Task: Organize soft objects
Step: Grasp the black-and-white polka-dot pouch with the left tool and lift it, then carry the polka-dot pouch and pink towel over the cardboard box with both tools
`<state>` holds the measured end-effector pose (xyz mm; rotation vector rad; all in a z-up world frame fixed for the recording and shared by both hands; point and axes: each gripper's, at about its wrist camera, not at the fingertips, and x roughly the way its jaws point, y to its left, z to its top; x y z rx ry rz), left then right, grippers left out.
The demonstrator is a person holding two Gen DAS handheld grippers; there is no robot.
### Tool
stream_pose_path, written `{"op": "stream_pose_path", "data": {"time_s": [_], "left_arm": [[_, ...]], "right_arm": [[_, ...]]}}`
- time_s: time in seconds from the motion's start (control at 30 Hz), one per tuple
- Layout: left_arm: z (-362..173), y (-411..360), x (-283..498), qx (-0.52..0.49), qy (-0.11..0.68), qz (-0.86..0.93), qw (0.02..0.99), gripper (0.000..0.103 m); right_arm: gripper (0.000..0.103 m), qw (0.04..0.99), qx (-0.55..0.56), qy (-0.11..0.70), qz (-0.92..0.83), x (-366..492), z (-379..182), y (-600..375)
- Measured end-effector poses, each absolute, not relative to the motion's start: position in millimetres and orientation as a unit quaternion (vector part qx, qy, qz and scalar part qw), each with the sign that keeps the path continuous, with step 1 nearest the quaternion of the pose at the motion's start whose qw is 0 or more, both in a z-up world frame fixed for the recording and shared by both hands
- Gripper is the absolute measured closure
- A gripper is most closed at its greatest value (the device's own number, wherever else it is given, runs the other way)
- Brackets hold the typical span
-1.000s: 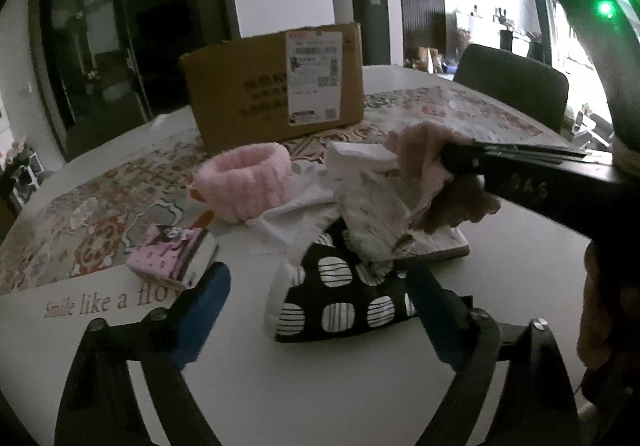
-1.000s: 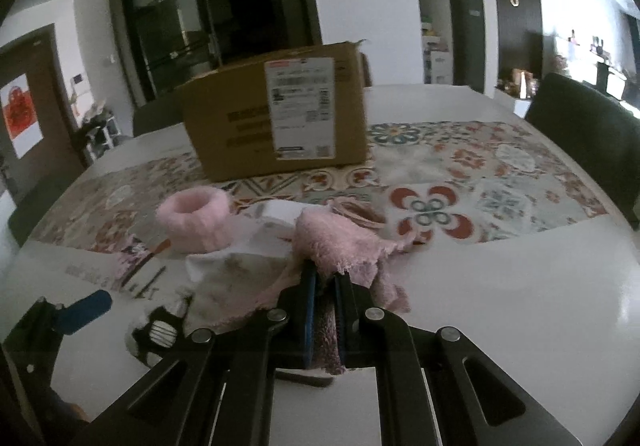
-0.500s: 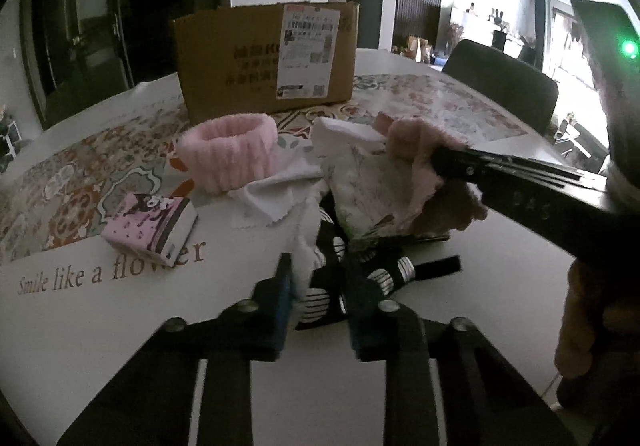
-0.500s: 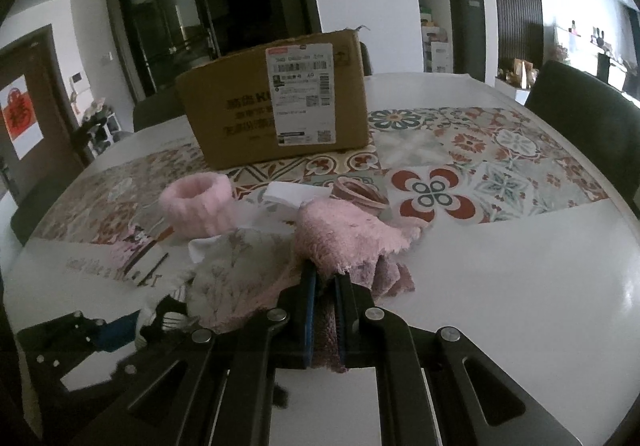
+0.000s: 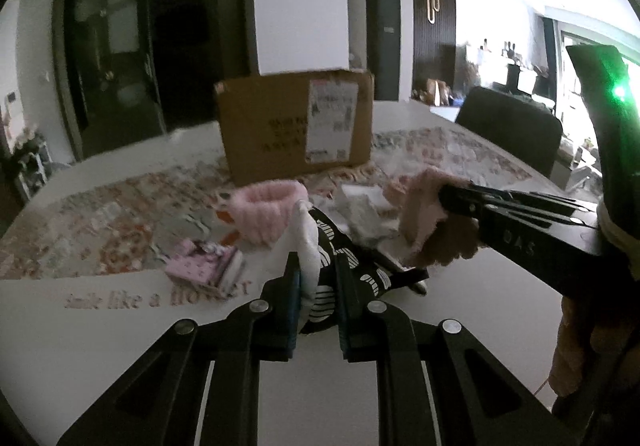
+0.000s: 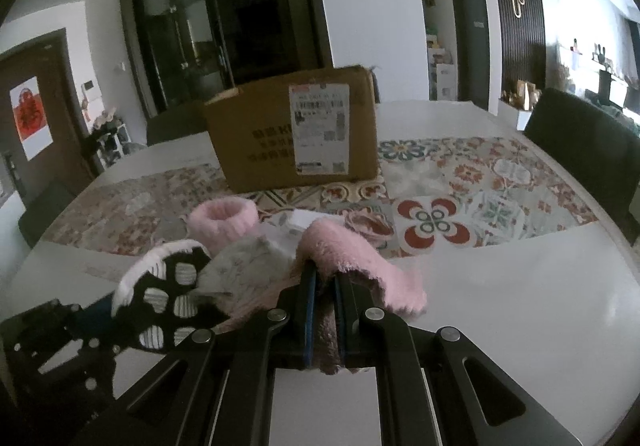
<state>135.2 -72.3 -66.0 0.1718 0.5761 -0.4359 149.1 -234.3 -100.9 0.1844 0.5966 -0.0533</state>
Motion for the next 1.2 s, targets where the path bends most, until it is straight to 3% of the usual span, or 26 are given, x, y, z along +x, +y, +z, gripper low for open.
{"op": "stream_pose_path", "data": {"time_s": [1.2], "left_arm": [[32.4, -58.9, 161.7, 0.049, 0.209, -0.168, 0.962, 0.086]], "right_arm": [[0.094, 0.977, 0.054, 0.205, -0.002, 152.9, 10.4, -214.3]]}}
